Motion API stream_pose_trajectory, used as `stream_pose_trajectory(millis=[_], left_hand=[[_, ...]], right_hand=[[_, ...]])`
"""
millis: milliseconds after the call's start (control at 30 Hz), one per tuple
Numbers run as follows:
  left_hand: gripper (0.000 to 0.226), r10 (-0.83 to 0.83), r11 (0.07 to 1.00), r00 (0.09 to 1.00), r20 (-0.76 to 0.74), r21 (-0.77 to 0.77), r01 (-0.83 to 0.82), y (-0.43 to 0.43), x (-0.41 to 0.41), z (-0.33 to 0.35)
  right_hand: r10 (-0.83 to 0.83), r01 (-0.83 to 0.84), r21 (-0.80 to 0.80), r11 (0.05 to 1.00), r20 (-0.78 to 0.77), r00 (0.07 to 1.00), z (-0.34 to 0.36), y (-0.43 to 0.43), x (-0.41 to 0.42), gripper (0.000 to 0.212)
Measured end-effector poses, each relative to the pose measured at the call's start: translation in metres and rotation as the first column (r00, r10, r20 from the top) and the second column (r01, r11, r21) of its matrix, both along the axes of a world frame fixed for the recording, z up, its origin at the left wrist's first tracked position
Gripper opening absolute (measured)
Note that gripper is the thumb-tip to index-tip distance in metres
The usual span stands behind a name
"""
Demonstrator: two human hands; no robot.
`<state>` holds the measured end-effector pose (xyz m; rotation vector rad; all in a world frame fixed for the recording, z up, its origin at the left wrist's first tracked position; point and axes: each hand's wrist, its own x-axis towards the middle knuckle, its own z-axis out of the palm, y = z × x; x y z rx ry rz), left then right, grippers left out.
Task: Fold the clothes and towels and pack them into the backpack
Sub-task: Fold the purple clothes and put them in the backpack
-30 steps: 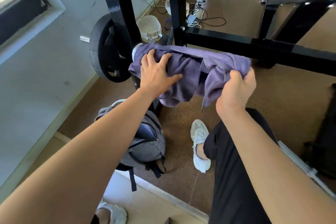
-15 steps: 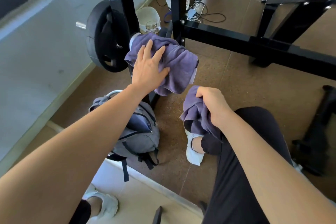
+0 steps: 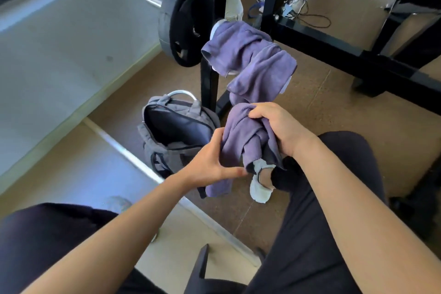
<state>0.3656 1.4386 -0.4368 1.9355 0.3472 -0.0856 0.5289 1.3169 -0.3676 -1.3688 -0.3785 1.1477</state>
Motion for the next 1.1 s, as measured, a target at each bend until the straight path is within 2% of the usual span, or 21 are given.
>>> stream_pose_trajectory(millis=[133,200,267,300,333,400,467,500,567,600,633,667,733,867,967,1000,1033,1100], left_hand=[[0.042,0.209,0.976,0.978,0.025,0.052,-0.210,0.000,-0.036,-0.002],[0.040,0.253,0.967,0.966,0.042,0.030,-0.255,0.010,-0.059,-0.002],[0.038,0.282,0.959,0.959,0.033,0.009,-0.282,0.019,-0.081,-0.003],[0.035,0.314,0.949,0.949,0.019,-0.011,-0.314,0.022,-0.092,-0.001],[0.030,0.359,0.932,0.933,0.004,-0.049,-0.358,0.023,-0.102,0.001],[0.023,0.423,0.896,0.906,-0.012,-0.145,-0.420,0.023,-0.121,0.006],[0.034,0.418,0.899,0.908,0.001,-0.147,-0.413,0.024,-0.134,0.007],[0.044,0.398,0.915,0.917,-0.004,-0.076,-0.397,0.024,-0.139,0.006],[0.054,0.371,0.903,0.927,-0.050,0.253,-0.348,0.019,-0.144,-0.001],[0.054,0.379,0.844,0.923,-0.063,0.432,-0.317,0.016,-0.146,-0.004],[0.053,0.399,0.785,0.914,-0.069,0.541,-0.302,0.015,-0.149,-0.008],[0.052,0.430,0.756,0.901,-0.063,0.572,-0.320,0.015,-0.153,-0.013],[0.049,0.504,0.738,0.863,-0.040,0.538,-0.407,0.021,-0.162,-0.018],[0.027,0.551,0.721,0.834,-0.013,0.511,-0.468,0.033,-0.173,-0.023],[0.033,0.557,0.722,0.830,-0.014,0.501,-0.476,0.034,-0.176,-0.026],[0.037,0.566,0.733,0.824,-0.021,0.471,-0.491,0.033,-0.176,-0.024],[0.038,0.569,0.748,0.822,-0.032,0.436,-0.501,0.033,-0.174,-0.022],[0.032,0.558,0.766,0.829,-0.042,0.410,-0.495,0.031,-0.170,-0.019]], right_hand=[[0.193,-0.195,0.059,0.979,0.033,0.981,0.002,0.011,-0.023,0.030],[0.203,-0.207,0.070,0.976,0.066,0.977,0.002,0.014,-0.032,0.027],[0.206,-0.212,-0.001,0.977,0.242,0.948,-0.003,0.014,-0.038,0.025],[0.229,-0.225,-0.056,0.973,0.367,0.902,-0.007,0.013,-0.041,0.025],[0.263,-0.236,-0.118,0.965,0.471,0.842,-0.013,0.012,-0.042,0.024],[0.363,-0.255,-0.263,0.930,0.562,0.743,-0.022,0.008,-0.045,0.016],[0.533,-0.325,-0.426,0.844,0.598,0.599,-0.026,0.006,-0.048,0.045],[0.613,-0.348,-0.507,0.789,0.615,0.495,-0.029,0.005,-0.051,0.064],[0.702,-0.311,-0.630,0.711,0.664,0.258,-0.035,0.003,-0.064,0.089],[0.719,-0.261,-0.675,0.690,0.681,0.141,-0.040,0.002,-0.071,0.093],[0.726,-0.207,-0.705,0.679,0.686,0.048,-0.043,0.002,-0.079,0.093],[0.724,-0.161,-0.716,0.680,0.689,-0.005,-0.047,0.003,-0.083,0.090],[0.682,-0.117,-0.678,0.726,0.731,-0.004,-0.051,0.008,-0.086,0.078],[0.565,-0.177,-0.537,0.825,0.800,0.203,-0.059,0.016,-0.090,0.056],[0.557,-0.247,-0.499,0.831,0.750,0.358,-0.068,0.020,-0.100,0.033],[0.565,-0.263,-0.500,0.825,0.723,0.398,-0.071,0.022,-0.103,0.032],[0.571,-0.263,-0.507,0.821,0.713,0.407,-0.073,0.023,-0.105,0.035],[0.556,-0.244,-0.500,0.831,0.761,0.335,-0.077,0.027,-0.109,0.048]])
